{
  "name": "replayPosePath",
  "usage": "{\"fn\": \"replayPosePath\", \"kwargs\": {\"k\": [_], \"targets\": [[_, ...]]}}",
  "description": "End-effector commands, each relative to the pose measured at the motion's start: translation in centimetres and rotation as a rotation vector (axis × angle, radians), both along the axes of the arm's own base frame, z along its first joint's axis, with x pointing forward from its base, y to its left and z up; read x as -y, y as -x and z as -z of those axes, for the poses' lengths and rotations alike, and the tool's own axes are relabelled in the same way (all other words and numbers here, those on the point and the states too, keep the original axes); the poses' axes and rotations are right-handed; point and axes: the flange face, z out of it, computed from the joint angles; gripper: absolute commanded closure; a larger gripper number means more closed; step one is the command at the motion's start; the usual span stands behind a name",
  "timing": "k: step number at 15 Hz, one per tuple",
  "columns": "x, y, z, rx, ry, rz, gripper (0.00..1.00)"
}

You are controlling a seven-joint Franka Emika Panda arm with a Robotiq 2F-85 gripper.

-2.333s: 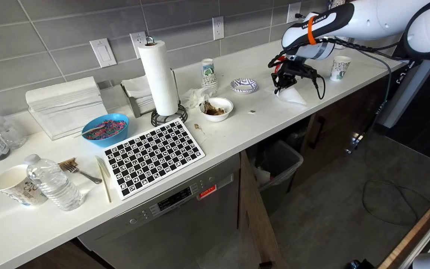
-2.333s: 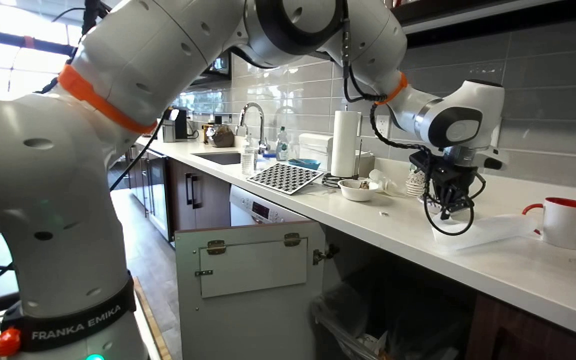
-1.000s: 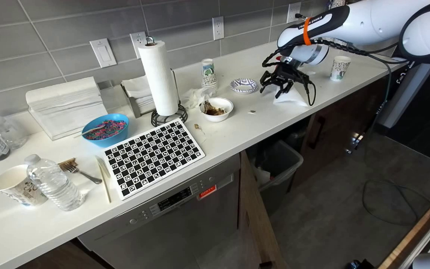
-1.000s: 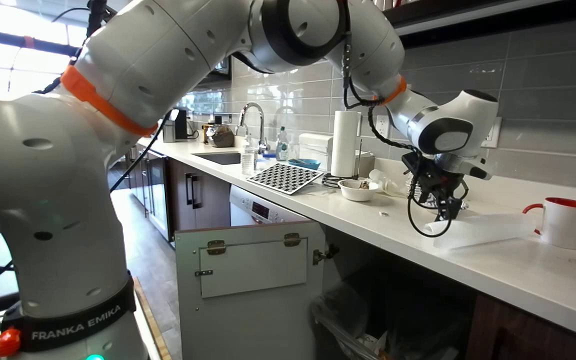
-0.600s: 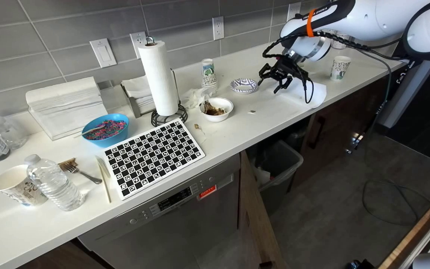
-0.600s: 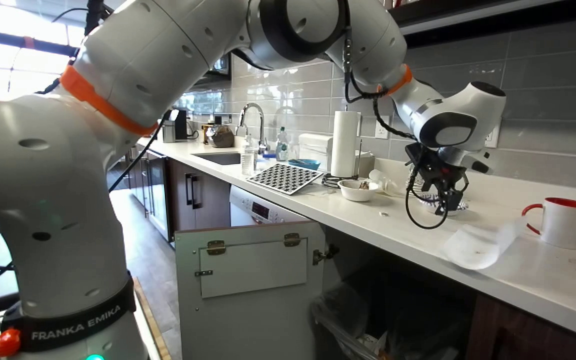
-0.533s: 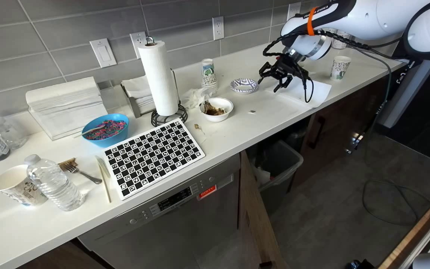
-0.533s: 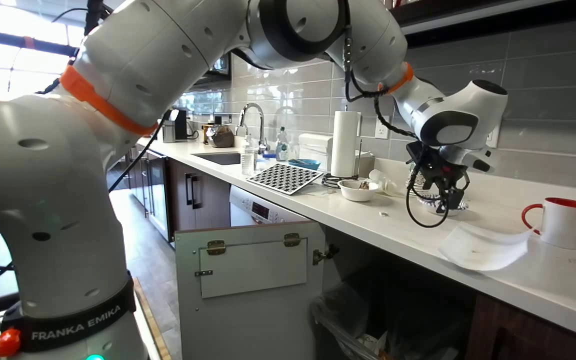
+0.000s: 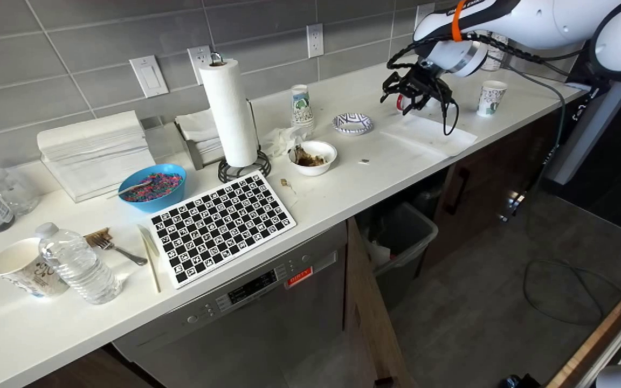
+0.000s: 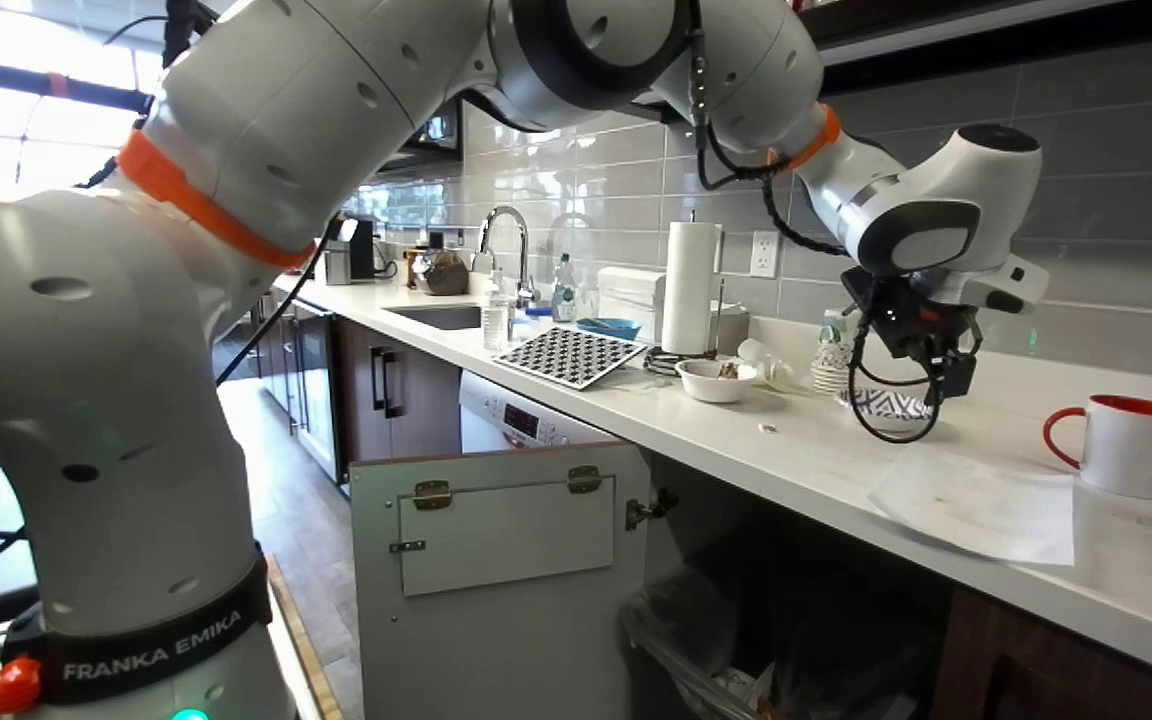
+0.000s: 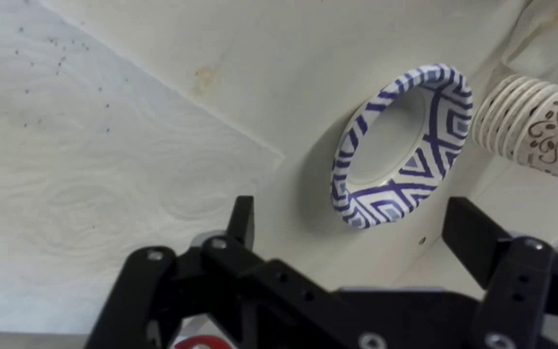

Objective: Put the paper inside the rubbish bin

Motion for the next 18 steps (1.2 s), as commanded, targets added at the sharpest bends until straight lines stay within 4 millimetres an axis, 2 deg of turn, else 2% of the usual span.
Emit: {"fn": "replayPosePath", "kwargs": {"k": [1,4,9,15,18], "targets": [[2.0,0.8,-0.3,0.023,0.103,0.011,0.00],[3.4,1.9,-0.2,0.007,0.190,-0.020,0.00],[4.9,4.2,1.5,-0.078,0.367,-0.139,0.00],[9.1,7.3,1.0,-0.107,0.488,-0.065,0.00],[11.0,8.7,1.7,-0.140,0.495,-0.014,0.00]]}}
